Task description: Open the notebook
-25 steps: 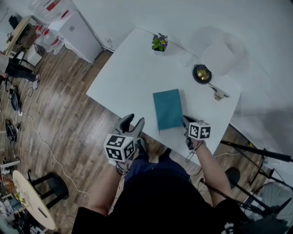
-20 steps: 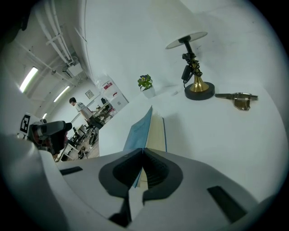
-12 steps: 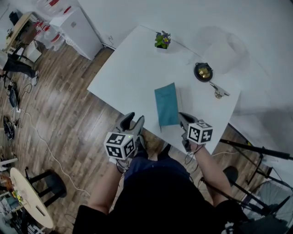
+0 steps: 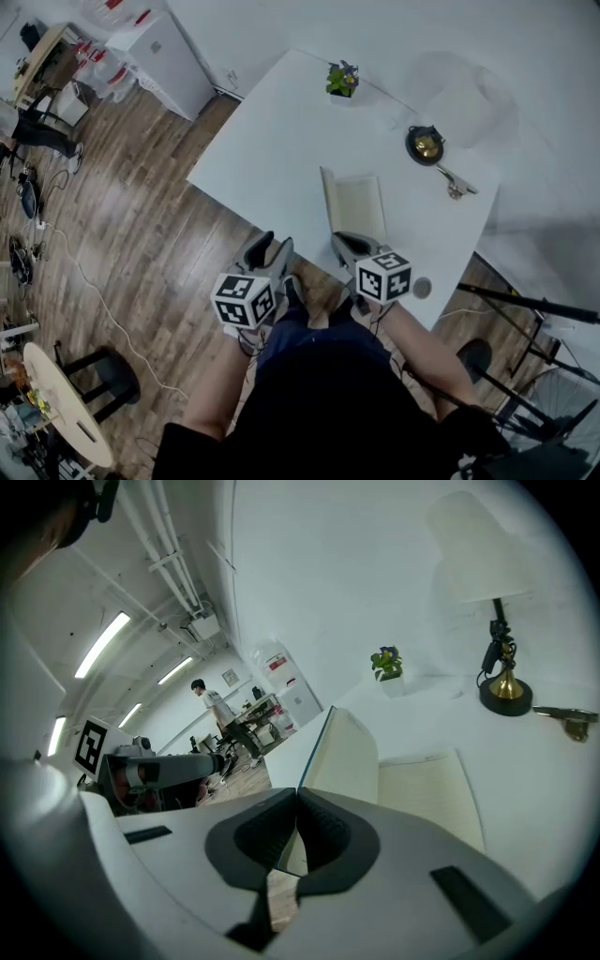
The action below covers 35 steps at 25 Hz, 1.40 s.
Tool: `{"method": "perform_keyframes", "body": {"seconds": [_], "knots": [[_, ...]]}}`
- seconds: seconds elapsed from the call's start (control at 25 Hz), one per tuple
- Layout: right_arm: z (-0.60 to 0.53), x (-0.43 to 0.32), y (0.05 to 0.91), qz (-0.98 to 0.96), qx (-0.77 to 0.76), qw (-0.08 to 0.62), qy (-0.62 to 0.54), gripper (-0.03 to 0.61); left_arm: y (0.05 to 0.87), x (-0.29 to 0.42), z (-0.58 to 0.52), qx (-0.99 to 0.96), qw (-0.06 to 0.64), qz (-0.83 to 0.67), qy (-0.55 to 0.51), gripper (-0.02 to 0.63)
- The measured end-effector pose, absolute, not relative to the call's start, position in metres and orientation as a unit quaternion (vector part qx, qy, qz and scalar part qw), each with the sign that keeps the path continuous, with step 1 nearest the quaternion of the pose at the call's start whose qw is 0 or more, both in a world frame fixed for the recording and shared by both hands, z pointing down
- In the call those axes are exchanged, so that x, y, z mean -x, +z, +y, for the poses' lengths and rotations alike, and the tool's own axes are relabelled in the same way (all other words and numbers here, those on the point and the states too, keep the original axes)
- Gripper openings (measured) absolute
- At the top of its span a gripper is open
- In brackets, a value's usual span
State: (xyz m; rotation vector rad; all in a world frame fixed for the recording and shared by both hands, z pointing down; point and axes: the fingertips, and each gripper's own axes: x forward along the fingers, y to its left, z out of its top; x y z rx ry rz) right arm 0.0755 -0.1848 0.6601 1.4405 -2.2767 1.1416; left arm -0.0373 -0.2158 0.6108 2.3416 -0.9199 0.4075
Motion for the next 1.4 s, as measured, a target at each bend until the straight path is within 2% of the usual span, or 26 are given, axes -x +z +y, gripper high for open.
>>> {"method": "perform_keyframes", "body": {"seconds": [0.36,0.44,0.52,0.64,0.96,1.16,1.4], "knots": [[-0.196,-0.005,0.687,-0.788,-0.451,0.114,0.404,0.031,0.626,0.073,-0.22,-0.868,0.307,-0.356,0.159,0.166],[-0.197,0.004,0.694,-0.789,-0.436,0.098,0.421,0.054,0.627,0.08,-0.22,-0.868,0.309,-0.355,0.16,0.164],[-0.198,0.004,0.702,-0.783,-0.437,0.085,0.435,0.119,0.63,0.085,-0.221,-0.867,0.31,-0.354,0.162,0.164],[-0.201,-0.009,0.713,-0.763,-0.458,0.068,0.452,0.135,0.634,0.09,-0.223,-0.866,0.312,-0.354,0.165,0.163],[-0.202,-0.03,0.725,-0.74,-0.49,0.072,0.455,0.115,0.634,0.091,-0.228,-0.869,0.309,-0.351,0.164,0.163],[-0.21,-0.045,0.705,-0.742,-0.517,0.066,0.42,0.081,0.626,0.089,-0.233,-0.87,0.301,-0.356,0.159,0.162],[-0.218,-0.082,0.671,-0.739,-0.556,0.058,0.376,0.084,0.601,0.082,-0.246,-0.876,0.277,-0.369,0.141,0.162]]}}
